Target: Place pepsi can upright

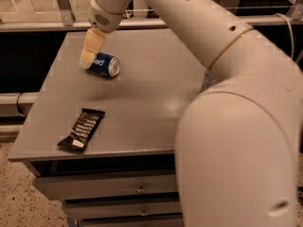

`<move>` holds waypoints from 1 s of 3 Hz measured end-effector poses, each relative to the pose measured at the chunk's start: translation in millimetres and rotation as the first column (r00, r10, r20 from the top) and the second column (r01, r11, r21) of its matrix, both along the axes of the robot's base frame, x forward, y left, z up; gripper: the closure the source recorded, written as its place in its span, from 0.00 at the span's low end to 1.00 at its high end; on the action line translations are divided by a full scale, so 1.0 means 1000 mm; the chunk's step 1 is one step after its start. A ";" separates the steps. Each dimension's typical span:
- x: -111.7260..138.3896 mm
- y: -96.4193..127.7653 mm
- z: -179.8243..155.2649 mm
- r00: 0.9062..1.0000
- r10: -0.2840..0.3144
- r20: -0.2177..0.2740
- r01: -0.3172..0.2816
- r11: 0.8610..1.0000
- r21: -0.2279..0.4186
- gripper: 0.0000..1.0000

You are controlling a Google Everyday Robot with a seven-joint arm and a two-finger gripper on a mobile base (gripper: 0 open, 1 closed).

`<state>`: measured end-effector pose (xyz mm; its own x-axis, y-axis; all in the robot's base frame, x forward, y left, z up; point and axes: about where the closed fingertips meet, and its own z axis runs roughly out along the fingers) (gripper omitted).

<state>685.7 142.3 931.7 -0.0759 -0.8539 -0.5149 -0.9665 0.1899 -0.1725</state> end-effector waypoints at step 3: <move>0.051 0.033 -0.073 0.968 -0.207 -0.141 0.186 0.971 -0.151 0.00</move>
Offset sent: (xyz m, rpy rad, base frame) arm 0.0573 0.0439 -0.0648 -0.1353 0.1759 -0.1911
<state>736.5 175.7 858.4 -0.3189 -0.8751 -0.3641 -0.9293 0.3642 -0.0615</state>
